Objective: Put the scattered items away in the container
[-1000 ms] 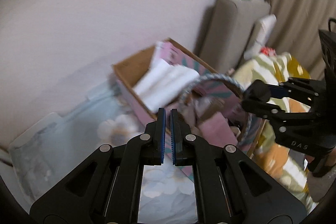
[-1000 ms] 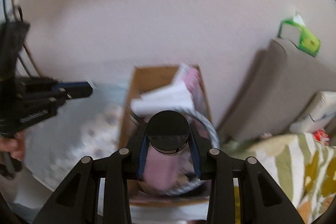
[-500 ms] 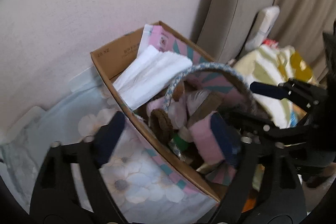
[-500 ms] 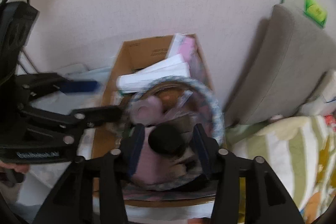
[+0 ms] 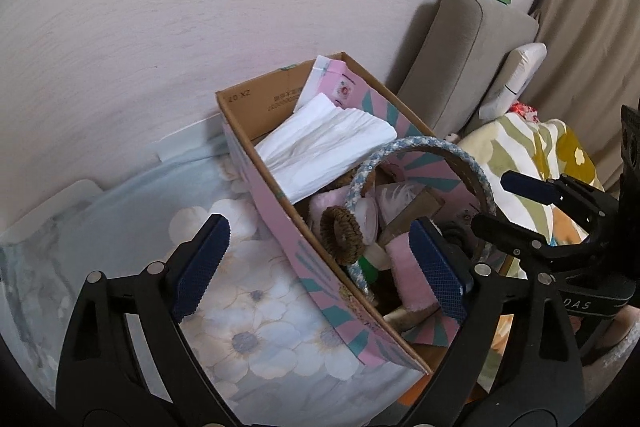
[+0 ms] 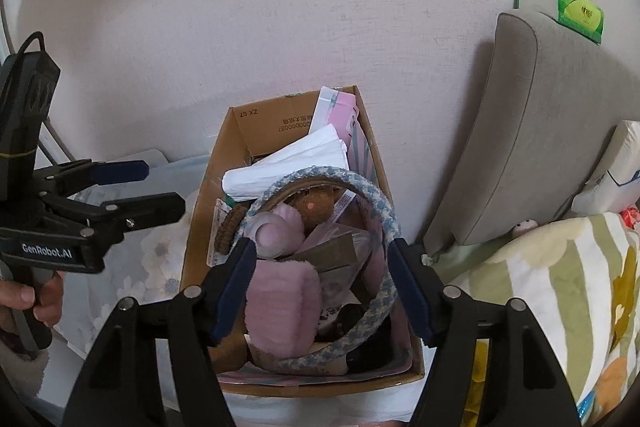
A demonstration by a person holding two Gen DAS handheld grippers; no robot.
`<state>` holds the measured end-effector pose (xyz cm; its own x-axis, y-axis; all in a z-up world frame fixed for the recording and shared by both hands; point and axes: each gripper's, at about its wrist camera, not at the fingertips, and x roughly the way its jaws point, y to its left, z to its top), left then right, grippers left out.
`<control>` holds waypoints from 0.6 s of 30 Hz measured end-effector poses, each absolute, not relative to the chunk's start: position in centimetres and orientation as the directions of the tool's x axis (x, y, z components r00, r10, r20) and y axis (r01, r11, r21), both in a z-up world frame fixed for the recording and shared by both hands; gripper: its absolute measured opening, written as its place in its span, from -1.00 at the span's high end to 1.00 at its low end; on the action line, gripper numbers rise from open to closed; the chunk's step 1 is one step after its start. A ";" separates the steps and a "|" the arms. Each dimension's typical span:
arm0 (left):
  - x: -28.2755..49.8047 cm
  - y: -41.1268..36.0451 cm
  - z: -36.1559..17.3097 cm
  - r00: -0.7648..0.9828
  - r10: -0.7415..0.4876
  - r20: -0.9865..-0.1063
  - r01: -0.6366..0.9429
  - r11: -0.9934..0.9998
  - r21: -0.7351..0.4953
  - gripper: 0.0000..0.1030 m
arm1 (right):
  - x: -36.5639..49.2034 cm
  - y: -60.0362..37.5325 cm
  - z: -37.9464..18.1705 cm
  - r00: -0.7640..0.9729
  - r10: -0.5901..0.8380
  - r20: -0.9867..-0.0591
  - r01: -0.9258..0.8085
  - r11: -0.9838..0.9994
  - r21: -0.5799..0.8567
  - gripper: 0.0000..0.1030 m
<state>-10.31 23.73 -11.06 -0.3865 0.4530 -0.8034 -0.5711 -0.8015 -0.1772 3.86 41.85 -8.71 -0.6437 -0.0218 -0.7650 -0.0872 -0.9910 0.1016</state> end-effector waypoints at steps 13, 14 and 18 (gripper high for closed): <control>-10.1 21.9 -7.1 -0.422 0.414 -0.807 -0.565 -0.816 -0.123 -0.77 | 5.2 42.4 -7.5 -0.672 -0.046 -0.739 -0.131 -0.975 0.179 -0.29; -10.0 21.8 -6.7 -0.428 0.410 -0.805 -0.561 -0.819 -0.119 -0.77 | 5.2 42.4 -7.3 -0.674 -0.041 -0.737 -0.135 -0.975 0.177 -0.34; -9.8 21.2 -5.2 -0.445 0.406 -0.798 -0.549 -0.828 -0.115 -0.83 | 5.2 42.1 -6.0 -0.681 -0.033 -0.732 -0.145 -0.973 0.178 -0.45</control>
